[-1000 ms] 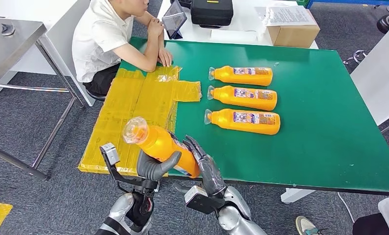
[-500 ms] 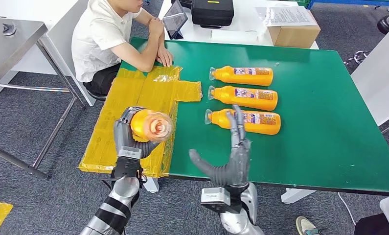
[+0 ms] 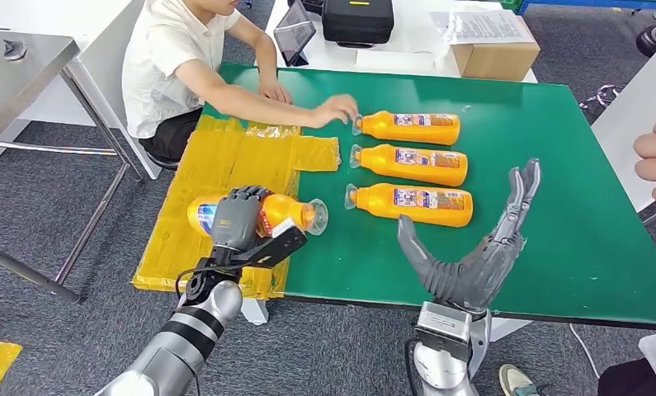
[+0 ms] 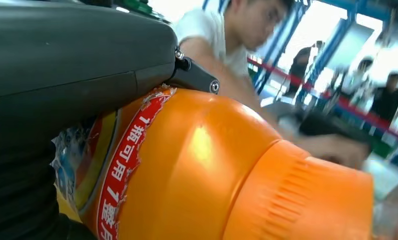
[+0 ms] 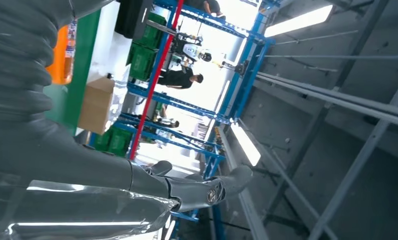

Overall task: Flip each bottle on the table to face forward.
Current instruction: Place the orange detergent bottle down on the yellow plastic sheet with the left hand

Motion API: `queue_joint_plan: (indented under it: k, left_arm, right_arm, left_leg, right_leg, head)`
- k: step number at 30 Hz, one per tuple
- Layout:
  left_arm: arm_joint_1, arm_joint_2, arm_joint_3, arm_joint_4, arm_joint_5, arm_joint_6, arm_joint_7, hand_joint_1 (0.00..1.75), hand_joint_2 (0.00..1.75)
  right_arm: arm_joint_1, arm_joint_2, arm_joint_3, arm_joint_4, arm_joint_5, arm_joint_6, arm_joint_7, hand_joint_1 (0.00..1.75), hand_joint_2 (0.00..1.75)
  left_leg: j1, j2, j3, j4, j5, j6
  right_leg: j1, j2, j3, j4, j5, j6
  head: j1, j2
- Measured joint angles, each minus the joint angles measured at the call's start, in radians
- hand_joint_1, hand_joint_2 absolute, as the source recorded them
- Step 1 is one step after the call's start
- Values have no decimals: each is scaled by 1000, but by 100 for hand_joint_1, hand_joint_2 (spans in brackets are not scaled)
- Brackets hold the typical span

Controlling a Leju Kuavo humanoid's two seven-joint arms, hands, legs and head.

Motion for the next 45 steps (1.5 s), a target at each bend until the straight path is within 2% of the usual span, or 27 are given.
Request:
queue_joint_plan:
  k: [5,11,12,15,17,18,20,22,27,32,40,45]
  left_arm:
    - [-83,27,-48,119,-75,-119,126,175,175]
    - [-140,49,-76,199,-96,-150,159,175,175]
    - [-146,51,-80,208,-100,-157,166,170,175]
    - [-165,55,-88,237,-112,-205,190,111,175]
    - [-177,56,-91,254,-106,-244,193,84,175]
    - [-182,57,-91,261,-101,-258,192,65,175]
    - [-191,57,-91,273,-92,-274,188,17,175]
    - [-199,57,-91,282,-77,-293,177,0,175]
    - [-221,54,-84,302,-19,-404,135,0,175]
    - [-248,52,-82,333,8,-522,129,0,175]
    - [-267,51,-69,359,75,-609,83,0,175]
    - [-269,51,-57,364,92,-625,65,0,175]
  right_arm:
    - [5,0,-6,5,-50,0,0,0,175]
    - [5,0,-6,14,-68,0,0,0,175]
    - [5,0,-6,16,-70,0,0,0,175]
    - [5,-2,-3,22,-84,0,0,0,175]
    - [5,-4,1,28,-95,0,0,0,175]
    - [5,-6,4,31,-99,0,0,0,175]
    - [5,-8,9,36,-104,0,0,0,175]
    - [5,-11,13,42,-110,0,0,0,175]
    - [5,-20,24,62,-138,0,0,0,175]
    - [5,-30,31,84,-163,0,0,0,175]
    - [4,-42,38,108,-179,0,0,0,175]
    - [4,-46,40,120,-183,0,0,0,175]
  left_leg:
    - [0,0,0,0,0,0]
    - [0,0,0,0,0,0]
    - [0,0,0,0,0,0]
    - [0,0,0,0,0,0]
    - [0,0,0,0,0,0]
    - [0,0,0,0,0,0]
    - [0,0,0,0,0,0]
    - [0,0,0,0,0,0]
    - [0,0,0,0,0,0]
    - [0,0,0,0,0,0]
    - [0,0,0,0,0,0]
    - [0,0,0,0,0,0]
  right_leg:
    - [0,0,0,0,0,0]
    - [0,0,0,0,0,0]
    - [0,0,0,0,0,0]
    - [0,0,0,0,0,0]
    - [0,0,0,0,0,0]
    - [0,0,0,0,0,0]
    - [0,0,0,0,0,0]
    - [0,0,0,0,0,0]
    - [0,0,0,0,0,0]
    - [0,0,0,0,0,0]
    - [0,0,1,0,0,0]
    - [0,0,1,0,0,0]
  head:
    - [0,0]
    - [0,0]
    - [0,0]
    - [0,0]
    - [0,0]
    - [0,0]
    - [0,0]
    - [0,0]
    - [0,0]
    - [0,0]
    - [0,0]
    - [0,0]
